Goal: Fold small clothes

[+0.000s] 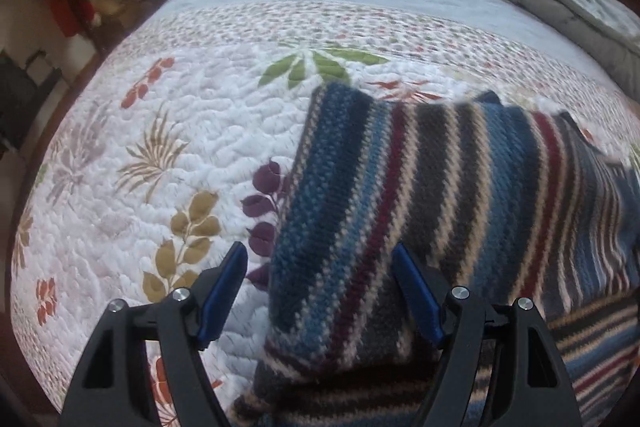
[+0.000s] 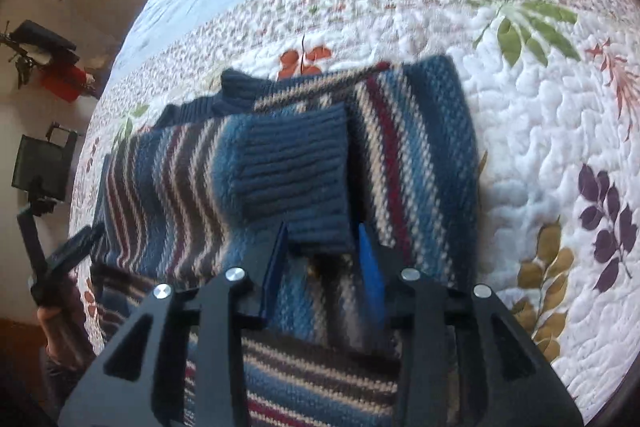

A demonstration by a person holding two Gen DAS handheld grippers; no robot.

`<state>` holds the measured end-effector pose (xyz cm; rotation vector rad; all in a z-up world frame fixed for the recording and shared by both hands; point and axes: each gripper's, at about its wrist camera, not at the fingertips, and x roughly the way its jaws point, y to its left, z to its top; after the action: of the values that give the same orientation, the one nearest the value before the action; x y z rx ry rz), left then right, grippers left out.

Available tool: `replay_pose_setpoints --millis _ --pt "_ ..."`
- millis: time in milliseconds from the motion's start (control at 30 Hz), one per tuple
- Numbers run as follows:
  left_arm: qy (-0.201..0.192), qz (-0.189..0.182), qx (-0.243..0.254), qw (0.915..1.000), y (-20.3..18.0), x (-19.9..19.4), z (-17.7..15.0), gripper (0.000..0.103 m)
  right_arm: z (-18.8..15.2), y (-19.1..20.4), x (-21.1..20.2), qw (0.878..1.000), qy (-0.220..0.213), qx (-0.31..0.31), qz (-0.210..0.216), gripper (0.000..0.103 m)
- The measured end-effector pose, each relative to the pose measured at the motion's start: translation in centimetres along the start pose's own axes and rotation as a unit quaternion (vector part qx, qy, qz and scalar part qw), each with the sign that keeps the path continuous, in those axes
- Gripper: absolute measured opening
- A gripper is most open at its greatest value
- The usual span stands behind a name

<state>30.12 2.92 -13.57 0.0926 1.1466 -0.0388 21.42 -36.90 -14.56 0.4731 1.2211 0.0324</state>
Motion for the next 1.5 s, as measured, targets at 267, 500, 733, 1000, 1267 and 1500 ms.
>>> replay_pose_setpoints --millis 267,500,733,1000,1267,1500 --pt "-0.014 0.038 -0.014 0.9991 -0.9 1.5 3.8 0.076 0.5 0.6 0.3 0.999 0.001 0.005 0.044 0.015" --pt "0.015 0.028 -0.048 0.9983 0.5 4.5 2.9 0.082 -2.6 0.0 -3.3 0.999 -0.019 0.013 0.042 0.015" --pt "0.004 0.013 -0.038 0.9992 0.3 2.8 2.6 0.08 -2.5 -0.2 -1.8 1.0 -0.006 0.006 0.019 0.045" --pt "-0.018 -0.017 -0.033 0.9991 -0.4 2.0 3.3 0.08 1.4 -0.4 1.0 0.999 0.007 0.036 0.015 0.047" --pt "0.008 -0.008 -0.077 0.9969 1.8 5.1 2.9 0.085 1.5 2.5 0.0 0.998 -0.023 -0.025 0.061 0.006" --pt "-0.003 0.023 -0.082 0.9964 2.4 4.8 2.9 0.084 0.9 4.2 -2.7 0.994 -0.065 -0.08 0.032 0.006"
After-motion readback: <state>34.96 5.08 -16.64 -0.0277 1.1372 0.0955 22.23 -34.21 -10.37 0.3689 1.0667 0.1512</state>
